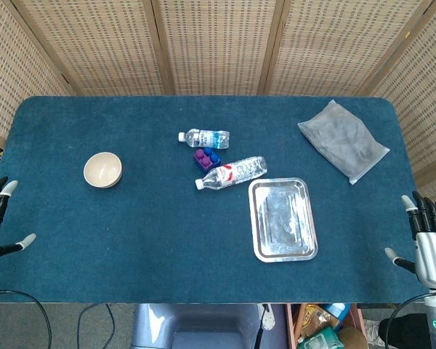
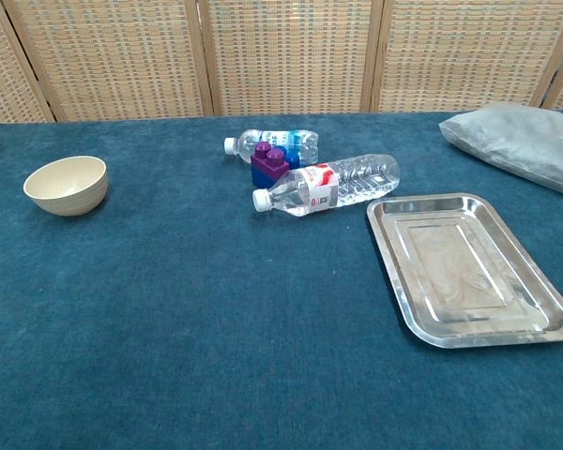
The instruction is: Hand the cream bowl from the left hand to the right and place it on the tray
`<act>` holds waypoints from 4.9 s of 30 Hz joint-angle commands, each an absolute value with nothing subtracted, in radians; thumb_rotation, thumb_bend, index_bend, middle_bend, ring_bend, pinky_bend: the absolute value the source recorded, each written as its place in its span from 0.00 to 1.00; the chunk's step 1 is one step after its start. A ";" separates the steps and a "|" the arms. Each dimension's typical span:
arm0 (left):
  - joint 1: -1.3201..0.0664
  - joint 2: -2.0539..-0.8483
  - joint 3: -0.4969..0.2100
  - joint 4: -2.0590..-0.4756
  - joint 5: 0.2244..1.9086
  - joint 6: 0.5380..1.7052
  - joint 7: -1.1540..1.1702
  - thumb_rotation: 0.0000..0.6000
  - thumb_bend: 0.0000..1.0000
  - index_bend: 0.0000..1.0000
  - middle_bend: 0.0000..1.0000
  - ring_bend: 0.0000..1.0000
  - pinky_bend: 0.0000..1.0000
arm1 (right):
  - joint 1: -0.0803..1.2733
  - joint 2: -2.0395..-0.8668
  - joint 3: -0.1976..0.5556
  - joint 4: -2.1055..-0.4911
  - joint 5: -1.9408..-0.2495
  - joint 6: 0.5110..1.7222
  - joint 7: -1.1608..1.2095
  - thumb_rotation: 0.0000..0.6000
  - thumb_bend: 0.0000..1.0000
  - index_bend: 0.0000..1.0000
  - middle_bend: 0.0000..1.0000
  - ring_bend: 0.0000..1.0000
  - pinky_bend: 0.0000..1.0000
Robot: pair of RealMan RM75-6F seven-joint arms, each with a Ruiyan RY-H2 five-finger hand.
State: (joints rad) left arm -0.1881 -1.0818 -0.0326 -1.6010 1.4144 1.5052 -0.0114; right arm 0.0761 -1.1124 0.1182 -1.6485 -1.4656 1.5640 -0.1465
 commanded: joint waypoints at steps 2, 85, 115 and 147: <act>-0.182 -1.079 -0.037 -1.603 1.417 1.504 -0.013 1.00 0.00 0.00 0.00 0.00 0.00 | 0.074 -1.110 0.118 -1.650 -1.468 1.565 -0.141 1.00 0.00 0.00 0.00 0.00 0.00; -0.906 -1.662 -0.033 -1.207 1.734 0.937 0.137 1.00 0.46 0.63 0.00 0.00 0.00 | 0.104 -1.099 0.156 -1.636 -1.320 1.451 -0.115 1.00 0.00 0.00 0.00 0.00 0.00; -0.490 -1.199 -0.109 -1.566 1.303 1.358 0.133 1.00 0.00 0.00 0.00 0.00 0.00 | 0.275 -1.141 0.046 -1.533 -1.677 1.309 -0.033 1.00 0.00 0.00 0.00 0.00 0.00; -0.371 -1.110 -0.169 -1.494 1.220 1.293 -0.042 1.00 0.00 0.00 0.00 0.00 0.00 | 0.807 -1.520 0.115 -1.434 -1.695 0.756 -0.226 1.00 0.00 0.21 0.00 0.00 0.00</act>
